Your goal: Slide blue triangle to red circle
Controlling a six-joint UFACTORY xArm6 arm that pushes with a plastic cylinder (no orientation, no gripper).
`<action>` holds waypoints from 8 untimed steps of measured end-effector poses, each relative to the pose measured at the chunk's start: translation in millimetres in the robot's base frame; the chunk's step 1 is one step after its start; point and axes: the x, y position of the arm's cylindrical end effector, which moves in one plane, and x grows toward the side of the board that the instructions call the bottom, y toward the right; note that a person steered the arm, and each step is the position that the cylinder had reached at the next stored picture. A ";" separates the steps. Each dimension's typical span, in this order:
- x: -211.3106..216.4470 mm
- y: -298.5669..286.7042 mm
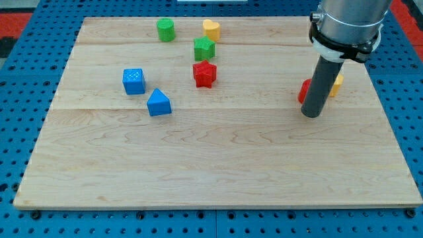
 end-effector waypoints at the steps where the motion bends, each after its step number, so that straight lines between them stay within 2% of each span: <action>1: 1.9 0.0; 2: 17.0 -11.0; 3: 55.0 -77.8; 5: 89.5 -227.4; 7: 87.3 -389.1; 8: 77.4 -414.5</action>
